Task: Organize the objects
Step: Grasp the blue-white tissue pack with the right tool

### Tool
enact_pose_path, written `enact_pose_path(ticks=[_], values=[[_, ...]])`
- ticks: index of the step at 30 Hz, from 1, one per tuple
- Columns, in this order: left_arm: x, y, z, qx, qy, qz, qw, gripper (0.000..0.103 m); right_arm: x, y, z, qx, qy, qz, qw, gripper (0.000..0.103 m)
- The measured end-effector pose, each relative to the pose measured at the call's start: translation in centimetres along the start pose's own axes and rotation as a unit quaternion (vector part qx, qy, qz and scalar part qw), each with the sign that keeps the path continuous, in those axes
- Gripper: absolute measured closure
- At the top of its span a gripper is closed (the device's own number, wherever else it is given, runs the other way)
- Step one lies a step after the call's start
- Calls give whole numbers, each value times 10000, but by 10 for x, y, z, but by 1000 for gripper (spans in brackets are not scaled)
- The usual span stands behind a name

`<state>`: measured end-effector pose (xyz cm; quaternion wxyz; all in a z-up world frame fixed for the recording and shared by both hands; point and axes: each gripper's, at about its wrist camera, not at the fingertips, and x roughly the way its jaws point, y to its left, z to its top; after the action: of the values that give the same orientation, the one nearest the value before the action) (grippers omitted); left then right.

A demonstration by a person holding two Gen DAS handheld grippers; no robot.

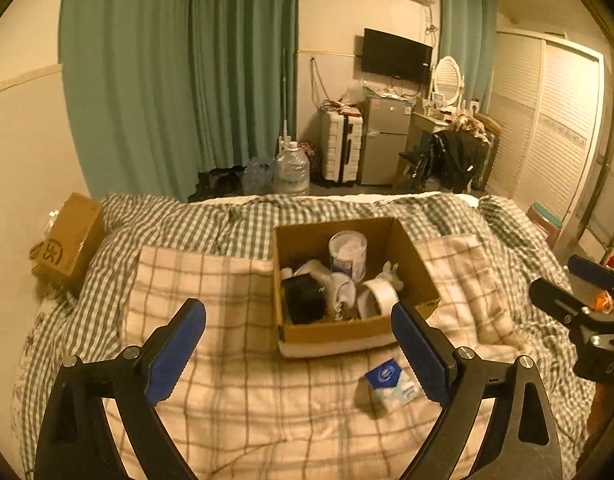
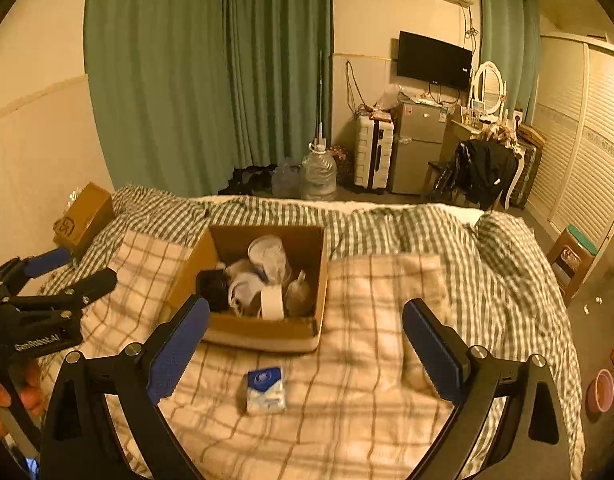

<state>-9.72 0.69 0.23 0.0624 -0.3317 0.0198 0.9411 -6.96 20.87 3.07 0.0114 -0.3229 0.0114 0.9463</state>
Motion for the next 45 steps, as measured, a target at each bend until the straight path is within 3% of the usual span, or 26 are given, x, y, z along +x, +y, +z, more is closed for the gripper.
enact_pose_path(ticks=[17, 24, 28, 33, 41, 45], values=[[82, 27, -80, -400, 632, 568, 9956, 5, 107, 25, -72, -88, 847, -126, 9963, 5], [123, 25, -111, -423, 1267, 646, 9889, 5, 169, 32, -121, -212, 1759, -134, 9841, 5], [136, 22, -123, -357, 1554, 627, 9852, 5, 183, 39, -133, -388, 1950, -109, 9800, 6], [143, 18, -130, -293, 1732, 594, 9827, 5, 194, 45, -143, -573, 2161, -50, 9747, 17], [149, 15, -135, -229, 1910, 606, 9795, 5, 204, 47, -150, -644, 2415, 49, 9682, 22], [148, 14, -136, -208, 1935, 631, 9789, 5, 204, 49, -153, -734, 2480, 55, 9660, 35]])
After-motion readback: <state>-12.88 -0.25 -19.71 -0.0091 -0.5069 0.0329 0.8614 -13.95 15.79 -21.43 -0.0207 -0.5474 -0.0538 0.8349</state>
